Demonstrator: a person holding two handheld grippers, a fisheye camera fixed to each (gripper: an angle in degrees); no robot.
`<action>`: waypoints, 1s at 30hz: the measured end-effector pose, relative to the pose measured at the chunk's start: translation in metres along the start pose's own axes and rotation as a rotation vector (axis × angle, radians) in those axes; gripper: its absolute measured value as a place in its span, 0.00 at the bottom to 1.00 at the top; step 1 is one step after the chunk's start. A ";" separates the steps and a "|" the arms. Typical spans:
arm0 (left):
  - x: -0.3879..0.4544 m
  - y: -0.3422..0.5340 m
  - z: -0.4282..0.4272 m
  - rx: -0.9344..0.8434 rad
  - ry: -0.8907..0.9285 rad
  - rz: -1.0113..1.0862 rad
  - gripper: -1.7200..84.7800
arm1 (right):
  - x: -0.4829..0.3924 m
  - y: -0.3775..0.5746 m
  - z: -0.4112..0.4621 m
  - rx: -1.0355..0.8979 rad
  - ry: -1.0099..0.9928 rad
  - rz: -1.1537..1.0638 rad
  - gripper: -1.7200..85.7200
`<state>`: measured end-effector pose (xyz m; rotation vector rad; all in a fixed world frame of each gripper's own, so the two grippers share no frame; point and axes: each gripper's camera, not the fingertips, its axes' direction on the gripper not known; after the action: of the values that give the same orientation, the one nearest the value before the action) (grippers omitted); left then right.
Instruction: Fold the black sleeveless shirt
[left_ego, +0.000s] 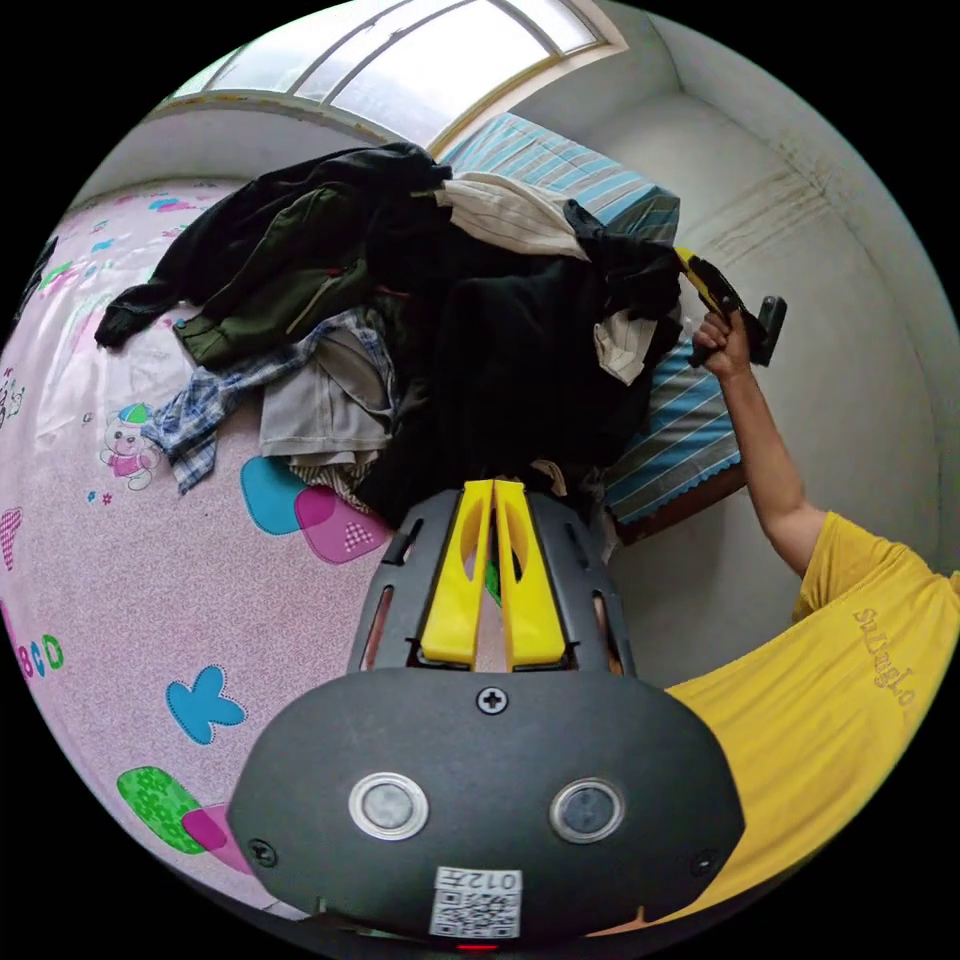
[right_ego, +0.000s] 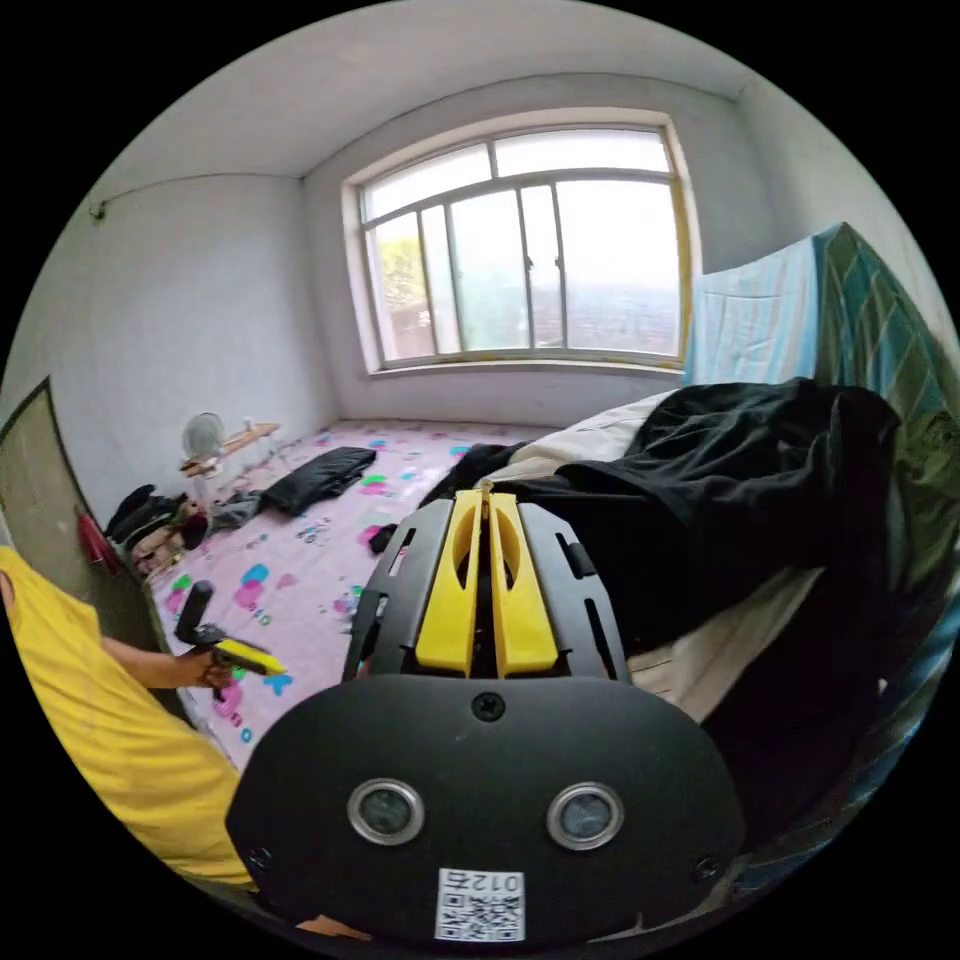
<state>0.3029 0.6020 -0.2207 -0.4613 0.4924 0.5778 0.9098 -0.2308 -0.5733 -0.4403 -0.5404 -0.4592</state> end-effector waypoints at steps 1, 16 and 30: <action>0.003 -0.007 -0.004 0.018 0.015 0.005 0.07 | -0.013 0.009 0.002 0.008 -0.080 0.004 0.03; 0.056 0.016 -0.096 0.050 -0.142 0.197 0.04 | -0.152 0.068 0.093 -0.215 -0.628 0.105 0.03; 0.083 0.046 -0.275 0.064 -0.385 0.403 0.01 | -0.178 0.001 0.156 -0.153 -0.794 0.006 0.03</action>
<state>0.2510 0.5217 -0.4956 -0.1790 0.2322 1.0122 0.7149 -0.0979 -0.5551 -0.7762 -1.2736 -0.3073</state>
